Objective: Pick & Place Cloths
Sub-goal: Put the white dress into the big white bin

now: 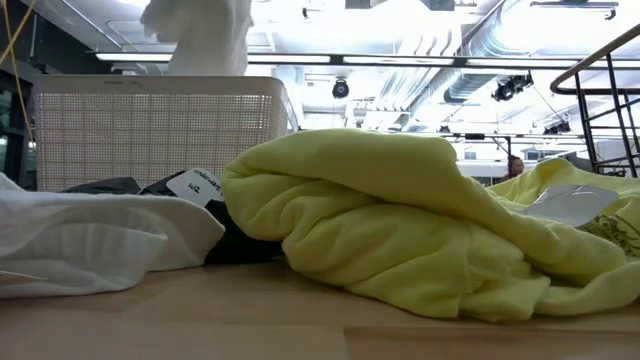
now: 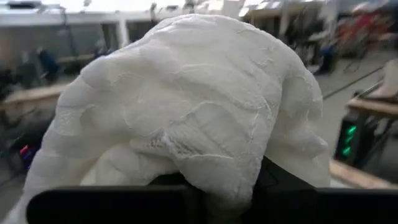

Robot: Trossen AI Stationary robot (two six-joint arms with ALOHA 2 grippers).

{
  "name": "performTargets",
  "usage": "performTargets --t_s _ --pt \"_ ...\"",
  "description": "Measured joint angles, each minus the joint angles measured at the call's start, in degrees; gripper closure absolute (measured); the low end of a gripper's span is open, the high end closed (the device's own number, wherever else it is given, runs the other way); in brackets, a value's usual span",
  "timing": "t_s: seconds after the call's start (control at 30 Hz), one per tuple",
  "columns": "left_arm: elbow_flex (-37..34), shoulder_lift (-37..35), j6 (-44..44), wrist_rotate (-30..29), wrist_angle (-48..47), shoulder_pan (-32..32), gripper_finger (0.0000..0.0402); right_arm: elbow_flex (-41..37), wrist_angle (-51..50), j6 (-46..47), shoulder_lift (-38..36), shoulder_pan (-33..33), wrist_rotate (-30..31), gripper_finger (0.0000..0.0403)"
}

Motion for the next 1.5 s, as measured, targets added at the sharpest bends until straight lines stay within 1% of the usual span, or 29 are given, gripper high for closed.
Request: performTargets --t_s 0.07,0.13,0.27,0.33,0.5,0.7,0.8,1.0,1.17,1.3,1.5 --pt "-0.04 0.25 -2.0 -0.81 -2.85 0.0 0.036 0.0 -0.01 0.0 0.0 0.0 -0.02 0.0167" --pt "-0.02 1.03 -3.04 -1.36 -2.98 0.75 0.036 0.0 -0.01 0.0 0.0 0.0 0.0 0.0167" --pt "0.0 2.17 -5.63 -0.76 -5.05 4.48 0.036 0.0 -0.04 0.51 0.02 0.0 0.0 0.0167" --pt "0.02 3.1 -8.46 0.76 -7.05 6.5 0.036 0.02 -0.42 0.61 0.02 0.0 -0.02 0.0167" --pt "0.02 6.2 -15.58 8.67 -15.27 13.26 0.036 0.02 -1.73 0.86 0.02 0.0 -0.01 0.0167" --pt "0.13 10.13 -22.31 22.06 -24.23 21.31 0.036 0.02 -2.13 1.97 0.02 0.0 -0.02 0.0167" --pt "3.06 13.36 -23.58 26.42 -31.16 24.18 0.036 0.02 -2.86 1.97 0.02 0.0 -0.02 0.0167" --pt "12.92 22.72 -24.98 31.18 -46.48 27.76 0.036 0.02 -3.33 1.99 0.02 0.0 -0.01 0.0167" --pt "18.6 30.75 -23.35 31.91 -54.37 28.5 0.036 0.02 -3.35 2.01 0.02 0.0 0.0 0.0167" --pt "19.02 35.5 -22.23 32.24 -57.66 28.5 0.036 0.02 -3.45 2.01 0.02 0.0 0.0 0.0167" --pt "19.03 40.63 -21.79 32.89 -58.77 28.48 0.036 0.02 -4.68 2.18 0.02 0.0 0.0 0.0167"
